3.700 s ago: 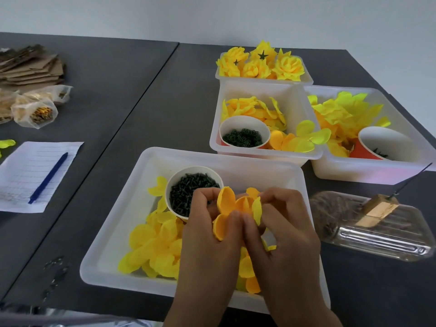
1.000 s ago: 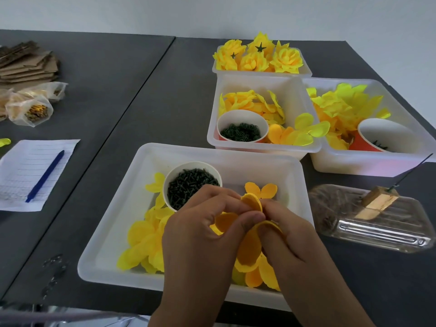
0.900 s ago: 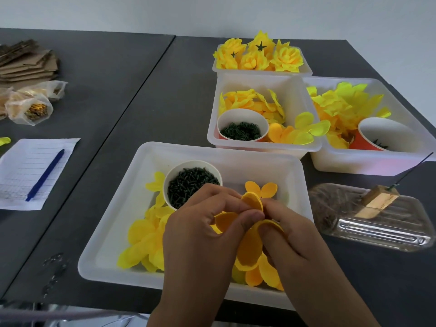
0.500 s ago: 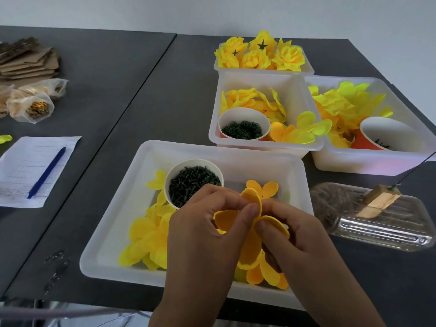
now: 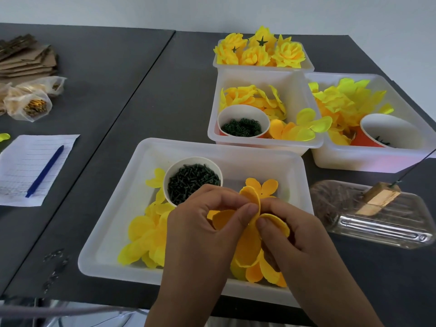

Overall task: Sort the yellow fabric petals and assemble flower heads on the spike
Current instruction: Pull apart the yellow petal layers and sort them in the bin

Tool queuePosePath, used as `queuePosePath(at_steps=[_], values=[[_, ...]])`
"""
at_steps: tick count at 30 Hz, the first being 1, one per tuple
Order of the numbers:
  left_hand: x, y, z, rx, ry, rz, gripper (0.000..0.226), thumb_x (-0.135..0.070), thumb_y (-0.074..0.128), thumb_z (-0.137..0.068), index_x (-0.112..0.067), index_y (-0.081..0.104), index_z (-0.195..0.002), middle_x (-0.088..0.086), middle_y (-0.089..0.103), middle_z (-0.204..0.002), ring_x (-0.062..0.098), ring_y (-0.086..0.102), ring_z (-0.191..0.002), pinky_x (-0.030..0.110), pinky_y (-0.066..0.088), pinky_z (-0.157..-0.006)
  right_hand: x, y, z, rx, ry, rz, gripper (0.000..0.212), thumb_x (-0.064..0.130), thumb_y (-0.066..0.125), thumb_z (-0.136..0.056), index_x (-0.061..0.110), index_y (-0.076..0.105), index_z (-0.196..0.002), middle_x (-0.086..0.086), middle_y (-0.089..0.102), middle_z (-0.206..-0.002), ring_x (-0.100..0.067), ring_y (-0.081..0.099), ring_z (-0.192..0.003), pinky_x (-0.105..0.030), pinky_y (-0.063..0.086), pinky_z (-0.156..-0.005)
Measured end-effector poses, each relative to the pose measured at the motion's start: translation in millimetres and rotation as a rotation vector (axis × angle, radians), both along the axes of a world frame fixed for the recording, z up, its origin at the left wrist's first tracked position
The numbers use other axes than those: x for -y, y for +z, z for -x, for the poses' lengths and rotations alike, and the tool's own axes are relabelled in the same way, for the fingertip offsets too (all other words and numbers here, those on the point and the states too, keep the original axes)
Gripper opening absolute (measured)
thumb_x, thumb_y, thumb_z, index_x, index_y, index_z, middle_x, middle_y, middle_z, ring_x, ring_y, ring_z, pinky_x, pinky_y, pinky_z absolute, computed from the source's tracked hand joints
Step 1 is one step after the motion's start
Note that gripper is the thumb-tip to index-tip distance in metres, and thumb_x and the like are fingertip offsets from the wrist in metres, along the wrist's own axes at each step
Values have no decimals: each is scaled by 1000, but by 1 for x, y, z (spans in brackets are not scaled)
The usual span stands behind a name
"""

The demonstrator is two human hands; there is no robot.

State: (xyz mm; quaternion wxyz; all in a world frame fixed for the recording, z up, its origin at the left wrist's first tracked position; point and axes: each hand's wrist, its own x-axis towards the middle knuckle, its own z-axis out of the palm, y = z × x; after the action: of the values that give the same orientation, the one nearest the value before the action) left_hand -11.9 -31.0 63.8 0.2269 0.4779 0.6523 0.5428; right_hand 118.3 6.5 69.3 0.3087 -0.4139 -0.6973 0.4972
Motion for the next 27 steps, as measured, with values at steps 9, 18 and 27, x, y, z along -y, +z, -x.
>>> queuePosePath(at_steps=[9,18,27], values=[[-1,-4,-8,-34,76,-1,20,-41,68,-79,-44,65,-98,-25,64,-101,-7,59,-101,6,47,-72,1,-9,4,-58,-14,105,28,50,54,-79,39,55,-105,10,67,-99,-9,65,-92,-35,56,-77],[-3,-9,-11,-306,89,1,20,-54,64,-77,-41,59,-91,-16,47,-125,-3,46,-120,18,47,-84,3,-11,9,78,-150,-80,21,24,39,-95,26,54,-109,3,63,-79,-13,60,-67,-41,51,-61],[-5,1,-5,-321,33,-111,18,-52,66,-76,-35,65,-80,-22,63,-99,3,60,-101,23,49,-77,6,-4,5,179,-78,-177,29,28,34,-89,32,51,-113,-1,60,-66,-12,58,-59,-31,50,-52]])
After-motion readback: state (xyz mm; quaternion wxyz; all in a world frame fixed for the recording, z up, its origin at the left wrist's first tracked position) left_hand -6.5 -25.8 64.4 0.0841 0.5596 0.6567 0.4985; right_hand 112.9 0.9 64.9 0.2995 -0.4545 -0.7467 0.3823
